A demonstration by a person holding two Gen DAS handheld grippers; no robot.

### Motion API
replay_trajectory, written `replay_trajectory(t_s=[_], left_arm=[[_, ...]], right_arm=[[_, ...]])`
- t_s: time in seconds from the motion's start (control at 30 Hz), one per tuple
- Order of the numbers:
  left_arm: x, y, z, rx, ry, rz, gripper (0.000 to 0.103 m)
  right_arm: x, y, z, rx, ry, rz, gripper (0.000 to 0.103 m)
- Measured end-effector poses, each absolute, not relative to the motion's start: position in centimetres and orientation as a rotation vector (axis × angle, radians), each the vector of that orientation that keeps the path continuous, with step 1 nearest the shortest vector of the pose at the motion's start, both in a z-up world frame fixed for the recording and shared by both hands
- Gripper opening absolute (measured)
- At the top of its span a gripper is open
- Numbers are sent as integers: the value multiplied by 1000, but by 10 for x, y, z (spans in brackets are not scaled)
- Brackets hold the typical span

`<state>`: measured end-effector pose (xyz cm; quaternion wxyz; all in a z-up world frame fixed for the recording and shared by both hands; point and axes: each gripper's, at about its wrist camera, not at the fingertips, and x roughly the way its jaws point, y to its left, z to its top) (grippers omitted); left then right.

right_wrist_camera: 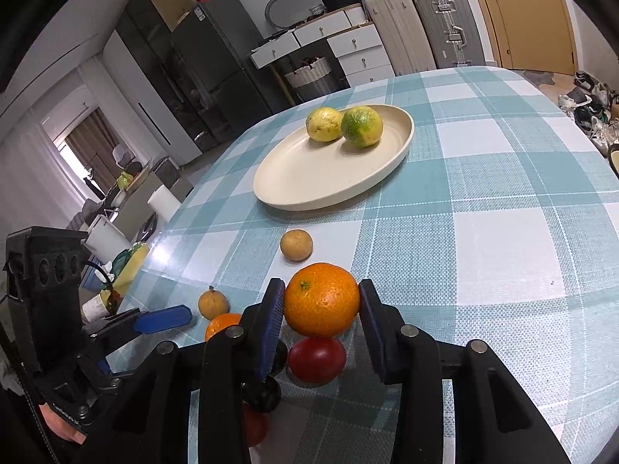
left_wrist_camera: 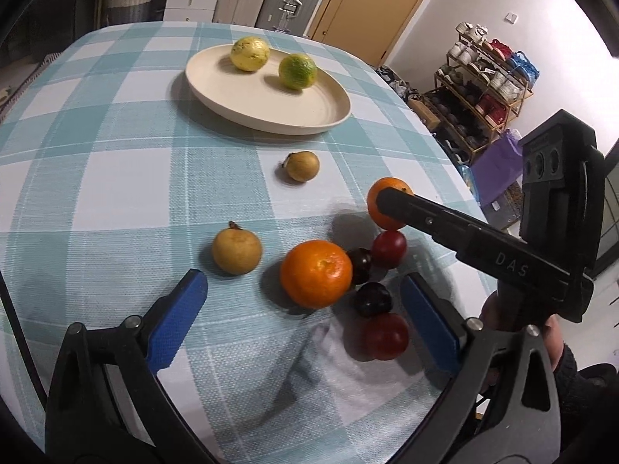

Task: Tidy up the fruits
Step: 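Grasp an orange with the right tool while the left tool grasps another orange, then carry both held oranges with both tools over the cream plate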

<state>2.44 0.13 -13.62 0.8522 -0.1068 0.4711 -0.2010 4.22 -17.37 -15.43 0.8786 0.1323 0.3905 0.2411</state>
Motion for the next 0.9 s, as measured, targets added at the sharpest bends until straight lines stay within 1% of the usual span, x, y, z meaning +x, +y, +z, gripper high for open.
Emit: replay_trajectory(t_s=[0.07, 0.23, 0.3, 0.37, 0.4, 0.47, 0.53, 0.67, 0.9], left_arm=[[26, -1, -137, -228, 997, -436, 94], [31, -3, -141, -246, 1016, -444, 80], [33, -1, -142, -264, 1023, -458, 67], [35, -2, -143, -268, 1030, -468, 65], [35, -3, -143, -267, 1031, -474, 58], [36, -4, -144, -271, 1041, -492, 49], [37, -6, -146, -266, 1050, -494, 48], [38, -6, -147, -267, 1063, -489, 38], [38, -6, -144, -275, 1061, -515, 38]], right_arm=[[42, -175, -154, 279, 813, 507, 40], [40, -177, -152, 275, 807, 505, 40], [41, -180, -153, 301, 816, 508, 40], [43, -184, -155, 324, 824, 508, 40], [43, -184, -155, 324, 824, 505, 40], [42, -185, -154, 316, 822, 504, 40], [42, -184, -154, 315, 821, 505, 40], [42, -183, -154, 308, 821, 507, 40], [40, -183, -150, 298, 811, 511, 40]])
